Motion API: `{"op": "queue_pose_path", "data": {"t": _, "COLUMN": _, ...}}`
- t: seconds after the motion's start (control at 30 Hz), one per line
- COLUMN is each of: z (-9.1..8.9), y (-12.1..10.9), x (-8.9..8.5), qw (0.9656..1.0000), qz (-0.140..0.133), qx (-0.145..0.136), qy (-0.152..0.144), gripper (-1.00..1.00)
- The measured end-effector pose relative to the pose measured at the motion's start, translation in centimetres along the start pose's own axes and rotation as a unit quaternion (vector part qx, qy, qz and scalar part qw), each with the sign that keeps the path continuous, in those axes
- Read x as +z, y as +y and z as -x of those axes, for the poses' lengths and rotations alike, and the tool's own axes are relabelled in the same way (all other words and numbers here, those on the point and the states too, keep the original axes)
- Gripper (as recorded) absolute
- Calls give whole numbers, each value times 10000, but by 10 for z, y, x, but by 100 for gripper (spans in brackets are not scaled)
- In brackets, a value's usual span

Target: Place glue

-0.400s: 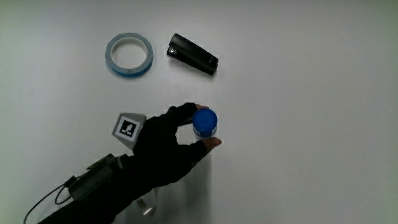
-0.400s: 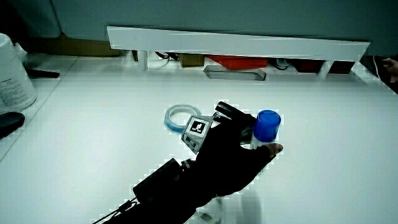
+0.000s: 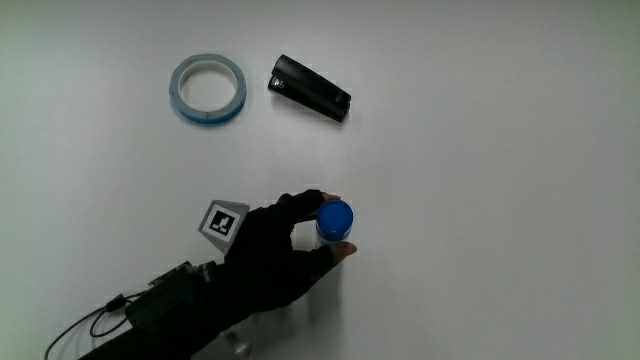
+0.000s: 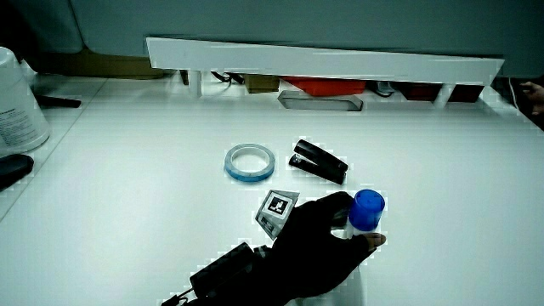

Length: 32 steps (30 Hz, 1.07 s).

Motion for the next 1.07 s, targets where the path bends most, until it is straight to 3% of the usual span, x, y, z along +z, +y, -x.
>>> {"op": "queue_pose_path", "data": {"t": 0.07, "z": 7, "y": -1, "x": -1, "qw": 9999, "qz": 38, "qx": 39, "qy": 162, "gripper": 0}}
{"op": "queue_pose_path", "data": {"t": 0.17, "z": 9, "y": -1, "x": -1, "qw": 9999, "qz": 66, "qx": 72, "qy": -36, "gripper": 0}}
{"op": "queue_pose_path", "data": {"t": 0.2, "z": 9, "y": 0, "x": -1, "qw": 9999, "qz": 76, "qx": 28, "qy": 131, "gripper": 0}}
{"op": "queue_pose_path", "data": {"t": 0.3, "z": 11, "y": 0, "x": -1, "qw": 9998, "qz": 79, "qx": 54, "qy": 191, "gripper": 0}}
{"op": "queue_pose_path", "data": {"t": 0.37, "z": 8, "y": 1, "x": -2, "qw": 10000, "qz": 76, "qx": 23, "qy": -35, "gripper": 0}}
{"op": "queue_pose_path", "data": {"t": 0.47, "z": 12, "y": 1, "x": -2, "qw": 9997, "qz": 127, "qx": 124, "qy": 162, "gripper": -23}}
{"op": "queue_pose_path", "data": {"t": 0.5, "z": 10, "y": 1, "x": -3, "qw": 9999, "qz": 127, "qx": 104, "qy": -6, "gripper": -31}}
{"op": "queue_pose_path", "data": {"t": 0.63, "z": 12, "y": -1, "x": -3, "qw": 9996, "qz": 160, "qx": 229, "qy": -23, "gripper": -62}}
{"op": "queue_pose_path", "data": {"t": 0.67, "z": 10, "y": -3, "x": -3, "qw": 9988, "qz": 164, "qx": 379, "qy": -249, "gripper": -69}}
{"op": "queue_pose_path", "data": {"t": 0.77, "z": 12, "y": -9, "x": 4, "qw": 9985, "qz": 178, "qx": 493, "qy": -155, "gripper": -92}}
{"op": "queue_pose_path", "data": {"t": 0.8, "z": 10, "y": -11, "x": 6, "qw": 9979, "qz": 166, "qx": 577, "qy": -255, "gripper": -100}}
{"op": "queue_pose_path", "data": {"t": 0.87, "z": 8, "y": -15, "x": 12, "qw": 9976, "qz": 167, "qx": 527, "qy": -412, "gripper": -100}}
{"op": "queue_pose_path", "data": {"t": 0.9, "z": 4, "y": -17, "x": 16, "qw": 9964, "qz": 254, "qx": 596, "qy": -553, "gripper": -100}}
{"op": "queue_pose_path", "data": {"t": 0.93, "z": 4, "y": -20, "x": 20, "qw": 9959, "qz": 296, "qx": 683, "qy": -515, "gripper": -100}}
{"op": "queue_pose_path", "data": {"t": 0.97, "z": 1, "y": -23, "x": 25, "qw": 9965, "qz": 294, "qx": 579, "qy": -524, "gripper": -100}}
{"op": "queue_pose_path", "data": {"t": 1.0, "z": -1, "y": -25, "x": 30, "qw": 9977, "qz": 350, "qx": 504, "qy": -280, "gripper": -100}}
{"op": "queue_pose_path", "data": {"t": 1.03, "z": -8, "y": -27, "x": 34, "qw": 9971, "qz": 476, "qx": 490, "qy": -337, "gripper": -100}}
{"op": "queue_pose_path", "data": {"t": 1.07, "z": -9, "y": -28, "x": 38, "qw": 9973, "qz": 699, "qx": 200, "qy": -100, "gripper": -100}}
